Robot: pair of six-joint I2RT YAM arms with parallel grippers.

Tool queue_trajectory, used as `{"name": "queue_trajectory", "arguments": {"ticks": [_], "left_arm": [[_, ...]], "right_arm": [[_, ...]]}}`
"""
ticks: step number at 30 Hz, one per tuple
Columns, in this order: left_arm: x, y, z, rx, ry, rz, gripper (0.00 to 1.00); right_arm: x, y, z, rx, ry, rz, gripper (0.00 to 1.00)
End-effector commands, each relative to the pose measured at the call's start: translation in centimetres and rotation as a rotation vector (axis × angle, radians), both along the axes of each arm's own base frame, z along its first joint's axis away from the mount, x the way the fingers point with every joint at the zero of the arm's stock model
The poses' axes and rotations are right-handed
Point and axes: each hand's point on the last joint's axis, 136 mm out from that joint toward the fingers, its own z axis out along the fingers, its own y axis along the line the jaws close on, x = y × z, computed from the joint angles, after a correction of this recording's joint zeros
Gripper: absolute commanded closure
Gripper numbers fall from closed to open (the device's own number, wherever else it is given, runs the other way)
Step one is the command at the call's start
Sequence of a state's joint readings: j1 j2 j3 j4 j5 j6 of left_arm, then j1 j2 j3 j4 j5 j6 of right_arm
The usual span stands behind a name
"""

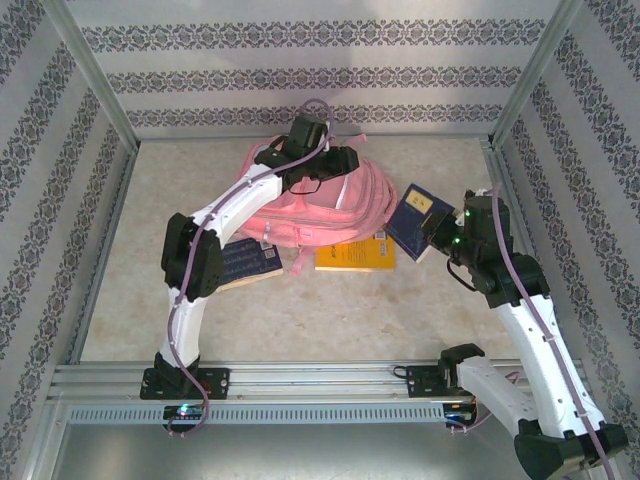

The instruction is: Pack the student bag

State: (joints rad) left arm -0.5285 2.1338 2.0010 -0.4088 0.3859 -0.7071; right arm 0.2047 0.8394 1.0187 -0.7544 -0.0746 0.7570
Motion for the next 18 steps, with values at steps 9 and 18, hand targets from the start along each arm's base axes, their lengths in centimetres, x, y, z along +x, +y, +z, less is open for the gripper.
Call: {"name": "queue_trajectory", "arguments": {"ticks": [9, 18], "left_arm": [[1.6, -2.2, -3.5, 0.007, 0.068, -0.028, 0.54], [2.2, -1.1, -3.0, 0.09, 0.01, -0.013, 0.54]], "right_arm": [[-2.5, 0.5, -0.3, 0.055, 0.032, 0.066, 1.0], [-2.4, 0.8, -0.7, 0.083, 0.035, 0.073, 1.0]]}}
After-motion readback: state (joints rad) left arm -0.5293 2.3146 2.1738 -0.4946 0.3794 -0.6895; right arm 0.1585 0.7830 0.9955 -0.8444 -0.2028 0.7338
